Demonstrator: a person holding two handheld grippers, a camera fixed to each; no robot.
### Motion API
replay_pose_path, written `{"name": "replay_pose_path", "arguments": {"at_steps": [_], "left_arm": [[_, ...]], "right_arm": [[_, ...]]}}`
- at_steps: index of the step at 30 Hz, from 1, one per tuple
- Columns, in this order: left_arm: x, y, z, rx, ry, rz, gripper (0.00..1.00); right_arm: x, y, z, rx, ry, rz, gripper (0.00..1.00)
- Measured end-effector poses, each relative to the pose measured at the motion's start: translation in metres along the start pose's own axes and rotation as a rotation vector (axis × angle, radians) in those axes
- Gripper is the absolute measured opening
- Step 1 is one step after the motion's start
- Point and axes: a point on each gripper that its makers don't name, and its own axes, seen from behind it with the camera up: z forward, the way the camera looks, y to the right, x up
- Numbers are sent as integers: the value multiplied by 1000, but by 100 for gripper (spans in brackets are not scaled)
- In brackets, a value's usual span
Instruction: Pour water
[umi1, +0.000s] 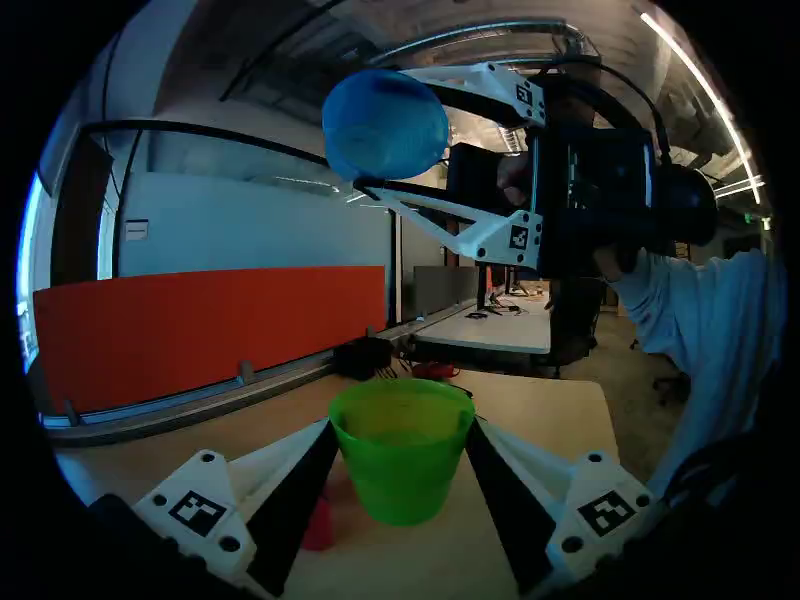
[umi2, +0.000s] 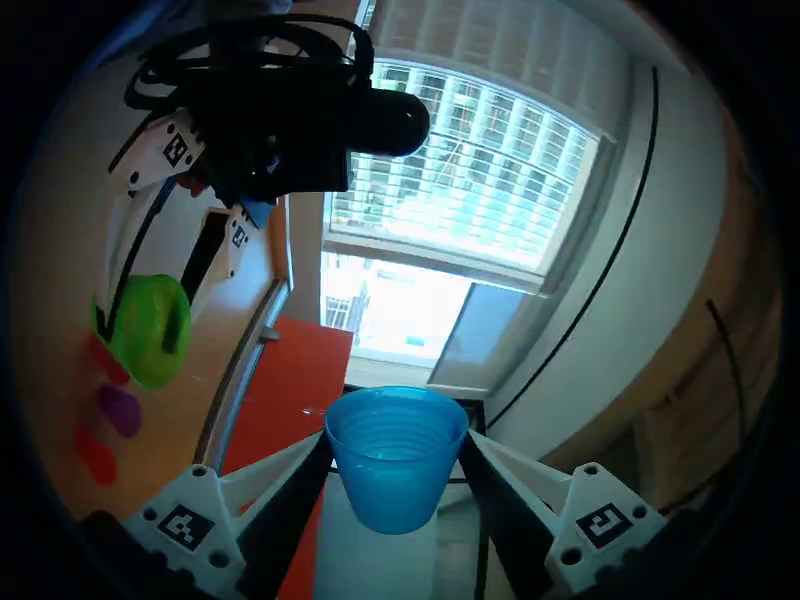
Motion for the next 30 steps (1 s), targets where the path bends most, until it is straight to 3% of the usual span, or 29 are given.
{"name": "replay_pose_path", "arguments": {"at_steps": [5, 9, 18, 30], "left_arm": [[0, -1, -1, 3, 0, 2, 86], [3, -2, -2, 8, 3, 6, 86], [5, -5, -6, 23, 5, 16, 86], [8, -10, -10, 46, 4, 28, 86]], "right_arm": [[-4, -5, -2, 7, -2, 78, 90], [-11, -7, -4, 12, -5, 195, 90], [-14, -13, -14, 21, 3, 583, 89], [8, -34, -21, 73, 22, 1091, 90]]}}
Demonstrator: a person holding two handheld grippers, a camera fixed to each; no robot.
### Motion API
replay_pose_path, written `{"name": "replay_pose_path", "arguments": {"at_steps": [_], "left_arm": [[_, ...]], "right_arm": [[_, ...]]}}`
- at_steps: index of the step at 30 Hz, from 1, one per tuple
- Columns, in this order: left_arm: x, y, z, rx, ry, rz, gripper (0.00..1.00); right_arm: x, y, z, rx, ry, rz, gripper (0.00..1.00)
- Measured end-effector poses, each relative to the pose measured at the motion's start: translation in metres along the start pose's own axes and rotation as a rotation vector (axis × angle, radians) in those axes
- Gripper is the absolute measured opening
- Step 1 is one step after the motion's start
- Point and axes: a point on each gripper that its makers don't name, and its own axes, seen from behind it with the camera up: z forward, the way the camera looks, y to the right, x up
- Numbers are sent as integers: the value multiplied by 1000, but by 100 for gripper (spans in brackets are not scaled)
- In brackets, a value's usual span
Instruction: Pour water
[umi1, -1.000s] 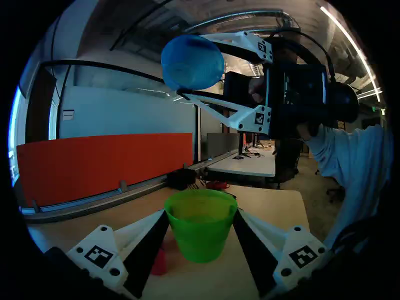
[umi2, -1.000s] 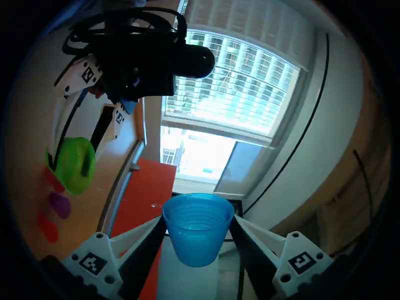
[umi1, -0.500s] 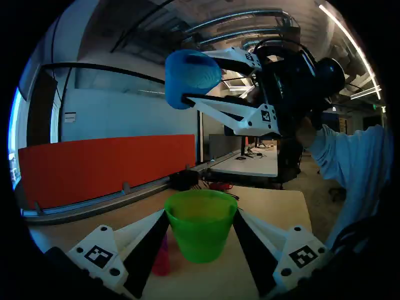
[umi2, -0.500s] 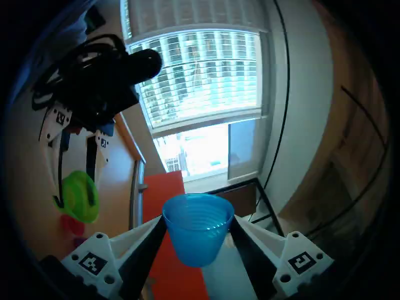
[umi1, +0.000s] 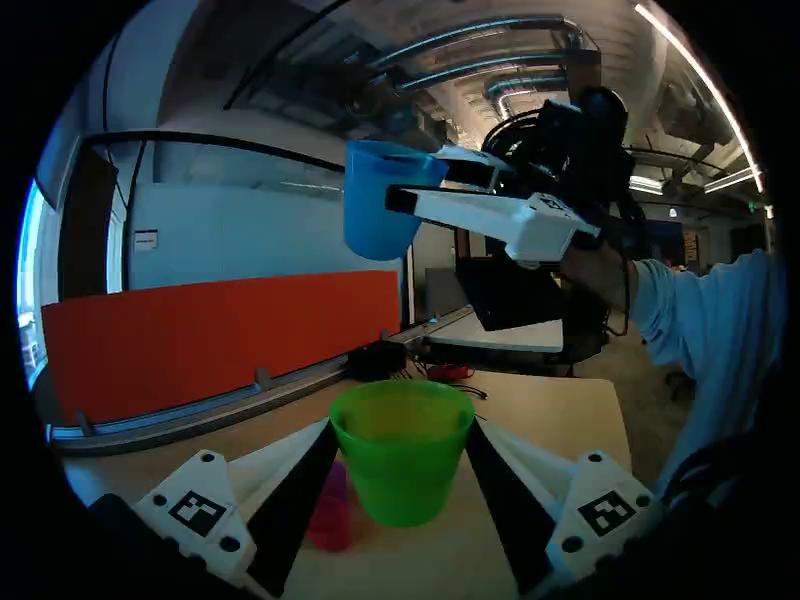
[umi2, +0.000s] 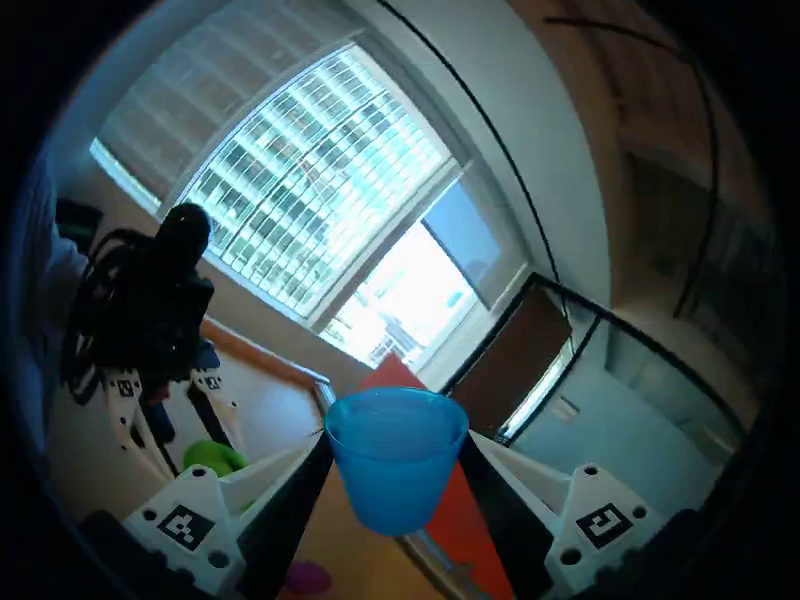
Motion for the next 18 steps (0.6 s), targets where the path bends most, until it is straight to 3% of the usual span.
{"name": "replay_pose_path", "arguments": {"at_steps": [9, 12, 18], "left_arm": [[4, -7, -3, 20, 0, 15, 86], [5, -10, -5, 30, 0, 17, 86], [7, -16, -9, 50, -1, 20, 86]], "right_arm": [[7, -19, -6, 57, 13, 405, 89], [9, -22, -7, 73, 17, 499, 89], [6, -20, -10, 76, 16, 569, 89]]}}
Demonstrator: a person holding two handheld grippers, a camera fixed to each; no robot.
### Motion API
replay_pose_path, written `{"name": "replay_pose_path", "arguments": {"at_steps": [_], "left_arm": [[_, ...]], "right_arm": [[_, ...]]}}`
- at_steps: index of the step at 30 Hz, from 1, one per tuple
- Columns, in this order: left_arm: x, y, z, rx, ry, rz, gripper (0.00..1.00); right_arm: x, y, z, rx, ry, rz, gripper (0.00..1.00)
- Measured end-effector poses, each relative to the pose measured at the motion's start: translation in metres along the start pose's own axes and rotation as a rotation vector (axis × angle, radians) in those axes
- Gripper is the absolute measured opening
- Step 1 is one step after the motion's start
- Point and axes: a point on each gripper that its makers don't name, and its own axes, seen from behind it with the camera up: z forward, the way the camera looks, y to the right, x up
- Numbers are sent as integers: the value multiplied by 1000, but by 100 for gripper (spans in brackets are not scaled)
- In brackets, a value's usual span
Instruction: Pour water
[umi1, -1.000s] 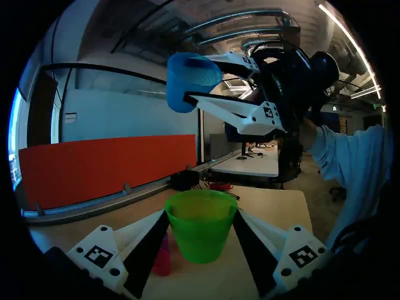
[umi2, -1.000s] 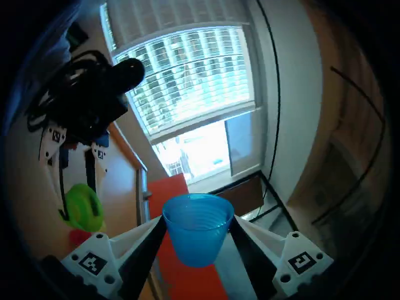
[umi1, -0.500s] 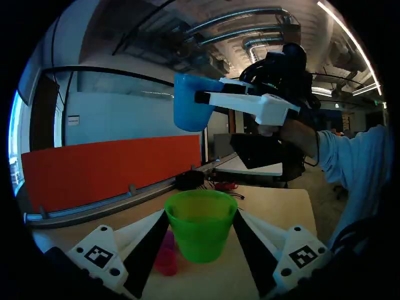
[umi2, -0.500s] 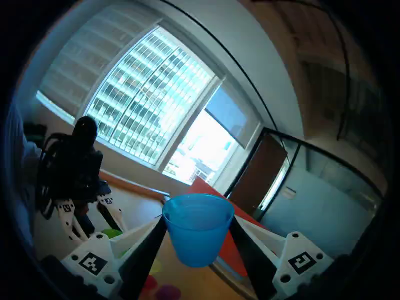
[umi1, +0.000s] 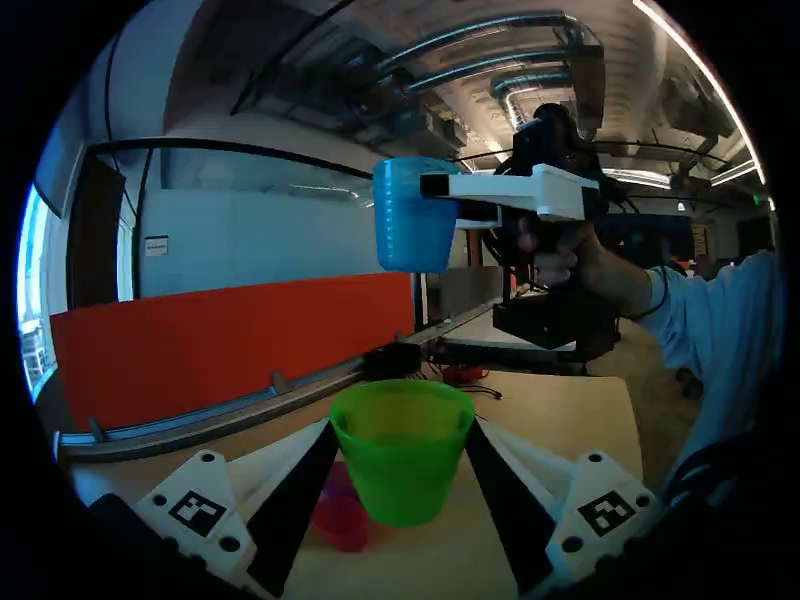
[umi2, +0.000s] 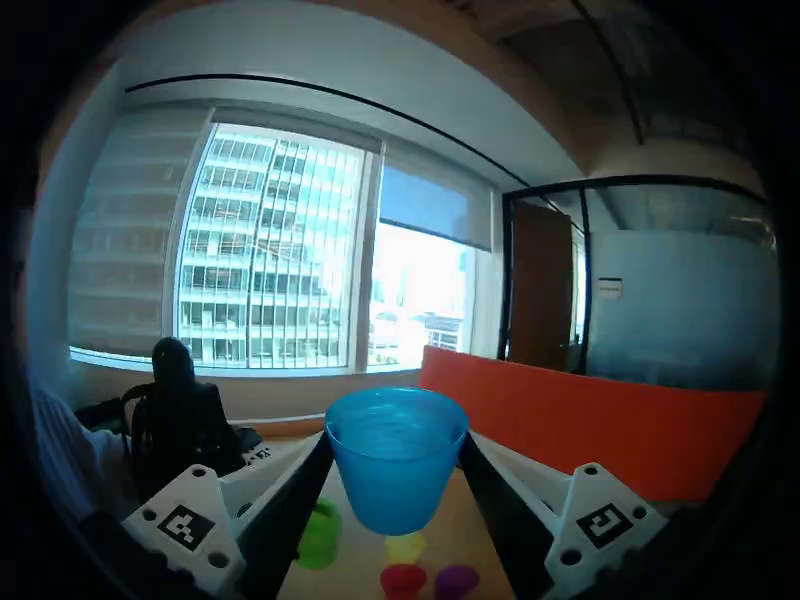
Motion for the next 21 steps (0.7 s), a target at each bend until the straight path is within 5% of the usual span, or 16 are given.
{"name": "replay_pose_path", "arguments": {"at_steps": [21], "left_arm": [[-23, -46, -35, 123, -76, 34, 86]], "right_arm": [[-58, 35, -49, -75, -66, 30, 90]]}}
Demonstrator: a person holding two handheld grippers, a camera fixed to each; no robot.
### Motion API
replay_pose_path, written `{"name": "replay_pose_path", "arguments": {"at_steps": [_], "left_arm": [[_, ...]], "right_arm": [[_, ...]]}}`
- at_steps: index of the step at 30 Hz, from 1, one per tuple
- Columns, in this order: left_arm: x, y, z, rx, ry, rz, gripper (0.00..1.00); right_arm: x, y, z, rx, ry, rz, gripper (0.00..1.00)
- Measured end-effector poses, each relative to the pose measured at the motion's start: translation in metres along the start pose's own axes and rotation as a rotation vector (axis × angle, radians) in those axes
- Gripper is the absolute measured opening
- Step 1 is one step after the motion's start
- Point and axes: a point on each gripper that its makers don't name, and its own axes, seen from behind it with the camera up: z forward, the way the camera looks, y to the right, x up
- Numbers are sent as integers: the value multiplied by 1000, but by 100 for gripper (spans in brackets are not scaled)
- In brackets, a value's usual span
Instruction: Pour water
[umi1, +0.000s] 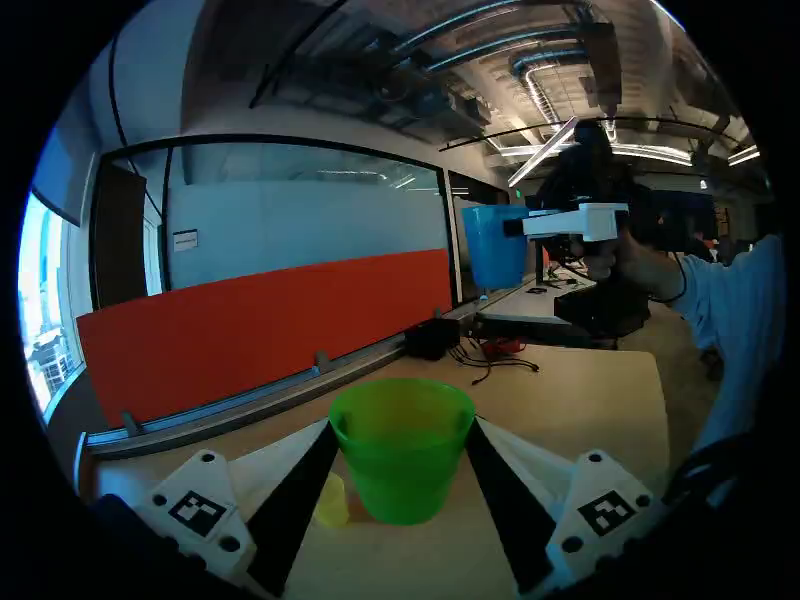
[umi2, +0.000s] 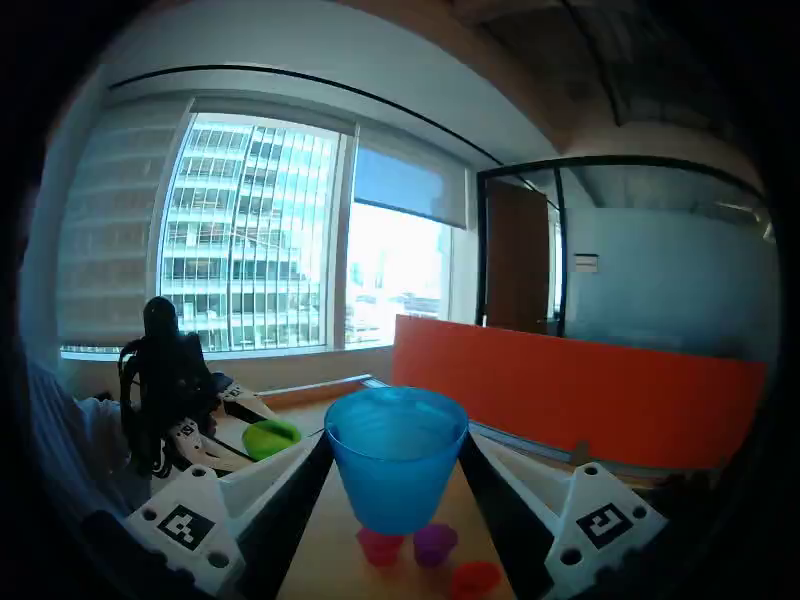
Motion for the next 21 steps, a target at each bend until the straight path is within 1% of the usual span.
{"name": "replay_pose_path", "arguments": {"at_steps": [3, 6, 9, 15, 21], "left_arm": [[-3, -6, -3, 15, -8, -3, 86], [-5, -9, -6, 23, -15, -6, 86], [-8, -10, -7, 20, -20, -12, 86], [-11, -8, -6, 9, -29, -20, 86], [-24, -5, -3, -5, -60, -24, 86]], "right_arm": [[-7, 3, -7, -1, -2, 10, 90], [-12, 5, -12, -3, -7, 23, 90], [-16, 9, -14, -6, -11, 29, 90], [-24, 11, -15, 4, -24, 20, 90], [-51, 9, -15, 26, -87, -4, 90]]}}
